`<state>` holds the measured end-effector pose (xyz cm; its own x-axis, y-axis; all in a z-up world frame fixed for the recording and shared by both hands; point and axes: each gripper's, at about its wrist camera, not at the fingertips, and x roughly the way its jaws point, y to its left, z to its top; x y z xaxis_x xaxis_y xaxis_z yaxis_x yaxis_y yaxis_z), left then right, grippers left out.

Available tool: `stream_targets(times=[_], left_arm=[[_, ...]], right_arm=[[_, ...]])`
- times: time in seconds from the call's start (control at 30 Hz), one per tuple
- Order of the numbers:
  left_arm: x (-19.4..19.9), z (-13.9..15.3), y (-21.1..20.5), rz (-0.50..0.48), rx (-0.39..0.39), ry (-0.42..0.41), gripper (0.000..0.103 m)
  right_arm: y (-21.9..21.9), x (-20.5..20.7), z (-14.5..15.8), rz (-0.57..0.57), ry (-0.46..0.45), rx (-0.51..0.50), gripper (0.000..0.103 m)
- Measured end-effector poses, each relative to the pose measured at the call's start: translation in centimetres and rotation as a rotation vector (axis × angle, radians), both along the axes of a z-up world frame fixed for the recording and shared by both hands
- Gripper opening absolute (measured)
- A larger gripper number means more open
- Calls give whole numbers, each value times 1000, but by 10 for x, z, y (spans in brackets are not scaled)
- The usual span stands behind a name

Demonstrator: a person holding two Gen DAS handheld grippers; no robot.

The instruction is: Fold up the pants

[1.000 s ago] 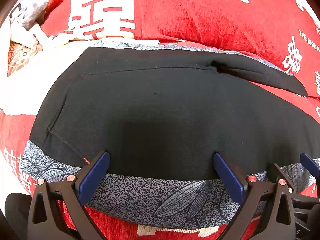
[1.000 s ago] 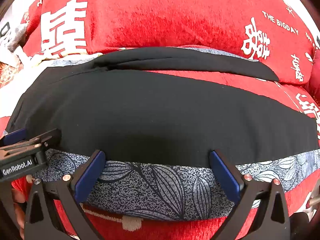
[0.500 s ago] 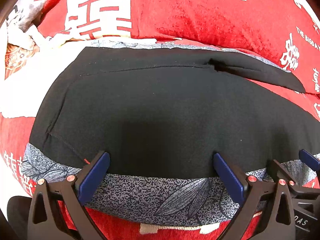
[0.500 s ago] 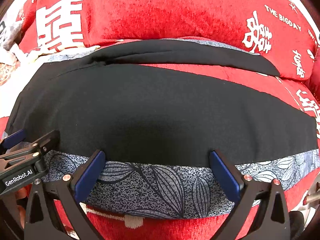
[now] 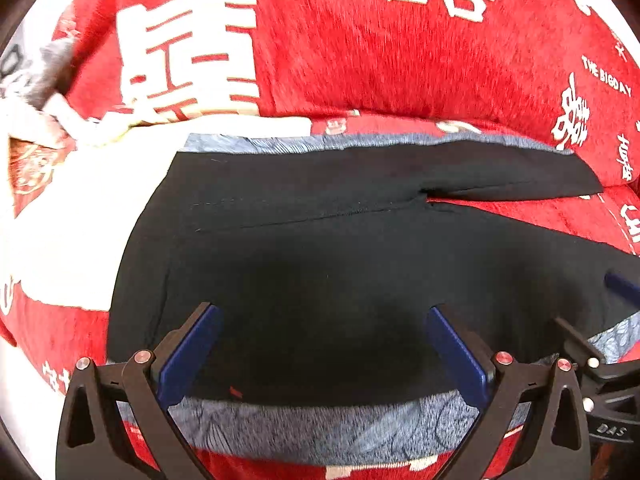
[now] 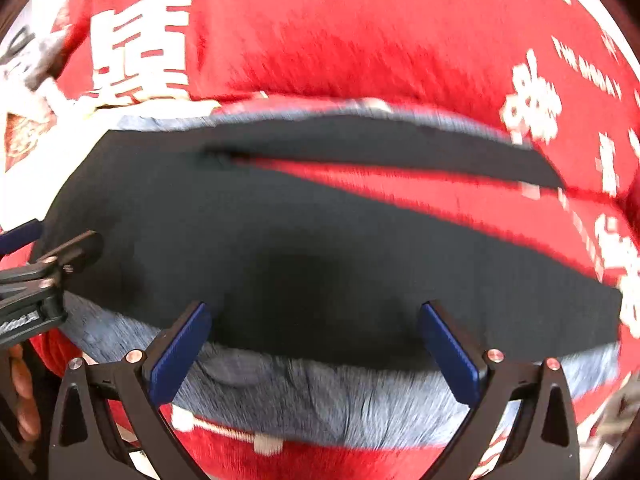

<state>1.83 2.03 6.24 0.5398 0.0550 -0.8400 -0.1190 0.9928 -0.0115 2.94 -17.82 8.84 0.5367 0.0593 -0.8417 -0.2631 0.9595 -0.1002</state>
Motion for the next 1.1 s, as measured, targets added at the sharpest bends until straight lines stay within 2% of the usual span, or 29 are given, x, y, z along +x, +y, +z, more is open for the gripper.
stream_targets(times=[0.1,0.17,0.3,0.43,0.57,0.77,0.97,1.0,1.1], left_arm=[[19,3,11,33,2,21,103],[31,7,19,51,9,27,103],[53,-1,34,75,24,52,103],[79,-13,49,101,65,94,103],[99,-25,62,96,80,120,103],[120,-40,70,105,57,148,103],[135,-47,73,97,46,160,103],[138,-48,75,101,48,160,103],[142,-49,77,102,43,155,103]], right_arm=[[13,19,13,53,-30,-20,103],[17,36,16,49,-14,-3,103],[30,76,7,26,58,24,103],[60,111,-4,44,57,-23,103],[84,140,-10,72,64,-6,103],[116,191,-41,187,132,-97,103],[124,231,-56,345,254,16,103],[128,238,-62,394,289,25,103],[134,252,-76,500,322,8,103]])
